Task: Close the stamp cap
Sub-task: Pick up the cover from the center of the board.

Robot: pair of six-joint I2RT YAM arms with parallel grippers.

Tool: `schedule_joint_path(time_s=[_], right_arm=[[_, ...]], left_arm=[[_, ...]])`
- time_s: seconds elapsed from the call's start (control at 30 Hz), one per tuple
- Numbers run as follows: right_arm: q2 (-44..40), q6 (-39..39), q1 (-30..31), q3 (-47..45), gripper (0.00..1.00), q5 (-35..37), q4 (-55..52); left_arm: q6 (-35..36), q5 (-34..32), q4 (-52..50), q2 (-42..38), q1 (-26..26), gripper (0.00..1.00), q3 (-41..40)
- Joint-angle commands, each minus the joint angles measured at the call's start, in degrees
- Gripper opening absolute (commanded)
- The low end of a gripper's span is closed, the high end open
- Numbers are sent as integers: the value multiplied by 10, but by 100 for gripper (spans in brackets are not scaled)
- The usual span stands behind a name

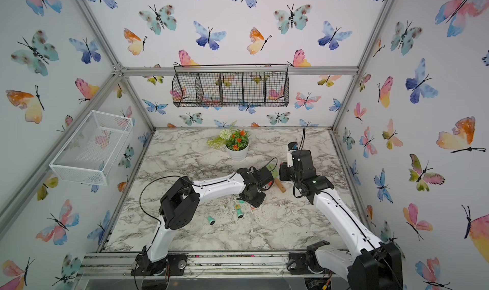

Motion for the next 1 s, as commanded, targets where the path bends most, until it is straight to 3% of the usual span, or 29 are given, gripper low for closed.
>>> schedule_joint_path(time_s=[0.0,0.63,0.97], right_arm=[[-5,-12,-3,21,2,10,-12],[-5,-18,-4,20,2,9,-9],[-11,-19,-4,15,2,11,-9]], left_arm=[[4,-21,-38,16,-7,36,13],[5,-17,-68,50,-14,33,34],[1,-21,-80,42,-16,36,33]])
